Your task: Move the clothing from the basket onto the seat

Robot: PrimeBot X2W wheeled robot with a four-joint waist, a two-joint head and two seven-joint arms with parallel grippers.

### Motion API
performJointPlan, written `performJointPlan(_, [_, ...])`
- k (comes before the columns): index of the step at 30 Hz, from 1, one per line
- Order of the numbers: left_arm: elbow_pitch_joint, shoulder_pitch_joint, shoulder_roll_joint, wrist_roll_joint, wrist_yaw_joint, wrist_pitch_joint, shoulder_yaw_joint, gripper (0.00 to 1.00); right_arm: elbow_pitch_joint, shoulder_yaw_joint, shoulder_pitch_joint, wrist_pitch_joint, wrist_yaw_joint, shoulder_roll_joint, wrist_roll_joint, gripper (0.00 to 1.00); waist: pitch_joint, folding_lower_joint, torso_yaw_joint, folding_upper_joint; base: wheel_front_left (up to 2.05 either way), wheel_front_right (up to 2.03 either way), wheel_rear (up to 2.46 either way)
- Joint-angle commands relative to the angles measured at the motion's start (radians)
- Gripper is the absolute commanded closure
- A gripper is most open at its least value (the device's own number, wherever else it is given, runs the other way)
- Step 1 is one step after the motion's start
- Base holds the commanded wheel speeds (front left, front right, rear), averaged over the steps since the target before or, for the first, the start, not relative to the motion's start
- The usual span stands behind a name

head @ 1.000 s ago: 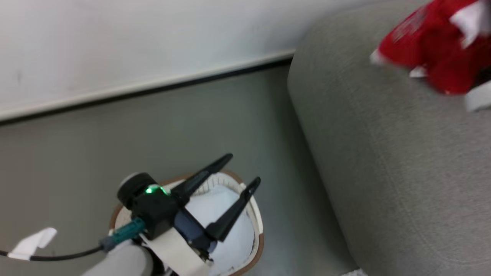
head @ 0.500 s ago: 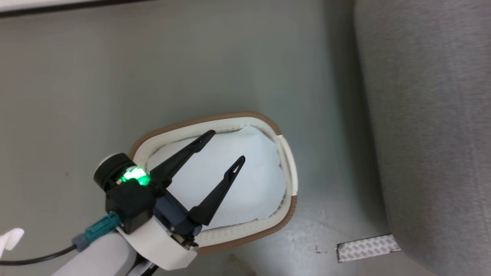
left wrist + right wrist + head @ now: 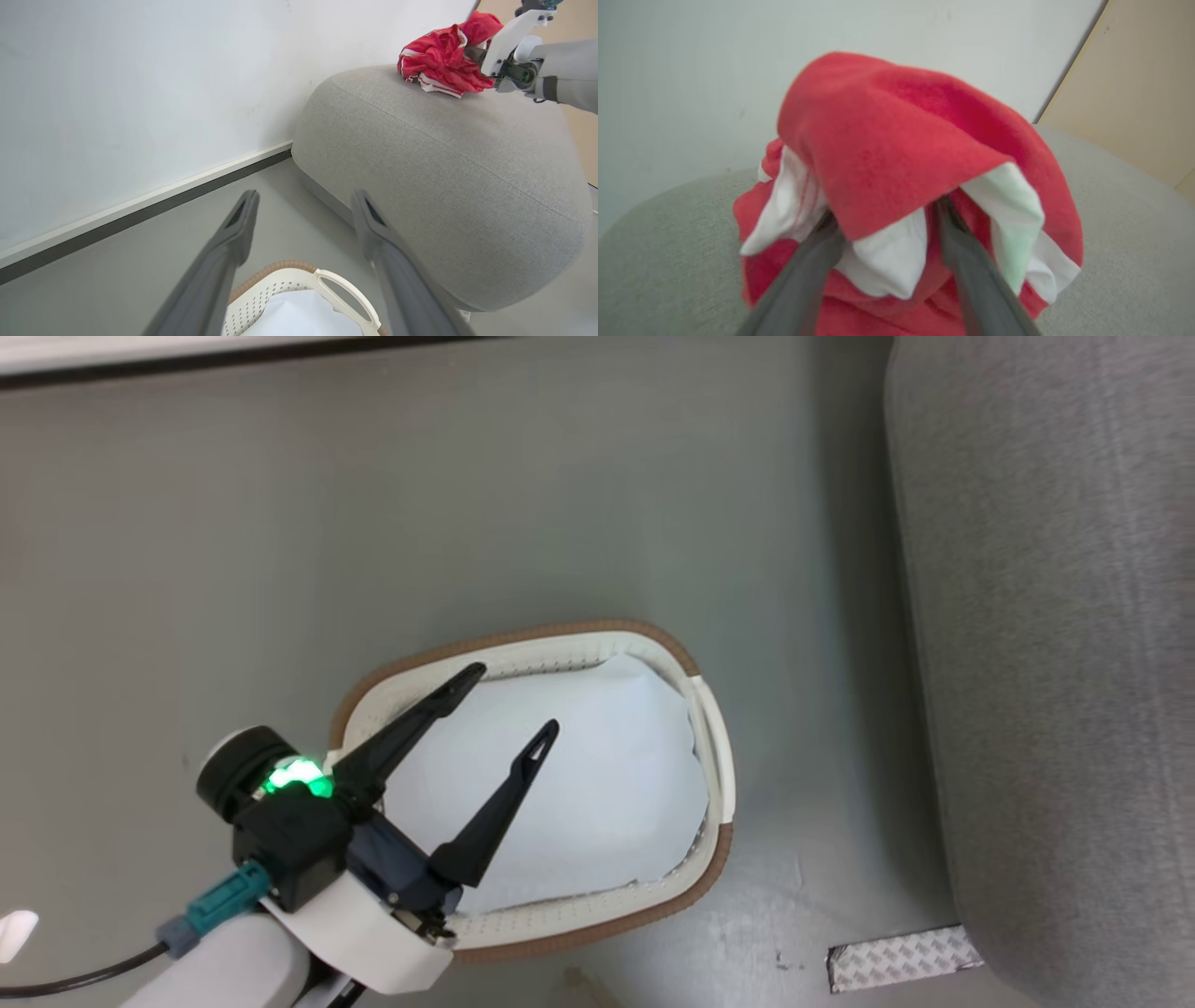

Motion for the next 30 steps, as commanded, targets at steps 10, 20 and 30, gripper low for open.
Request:
performJointPlan(10, [0.103, 0.087, -0.085, -0.065, 0.029, -0.009, 0.069, 0.00, -0.055, 0.194, 0.252, -0.062, -0.003, 0.050, 0.037, 0.00, -0.237, -0.0001, -0.038, 0.0000, 0.00, 0.00, 0.00])
performJointPlan(20, [0.197, 0.315, -0.194, -0.034, 0.037, -0.009, 0.273, 0.00, -0.219, 0.485, 0.603, -0.061, -0.003, 0.063, 0.236, 0.00, -0.453, -0.0001, -0.023, 0.0000, 0.00, 0.00, 0.00])
performJointPlan(30, [0.264, 0.456, -0.339, 0.053, -0.007, -0.009, 0.445, 0.00, -0.311, 0.713, 0.852, -0.061, -0.003, 0.062, 0.457, 0.00, -0.594, -0.0001, 0.079, 0.0000, 0.00, 0.00, 0.00])
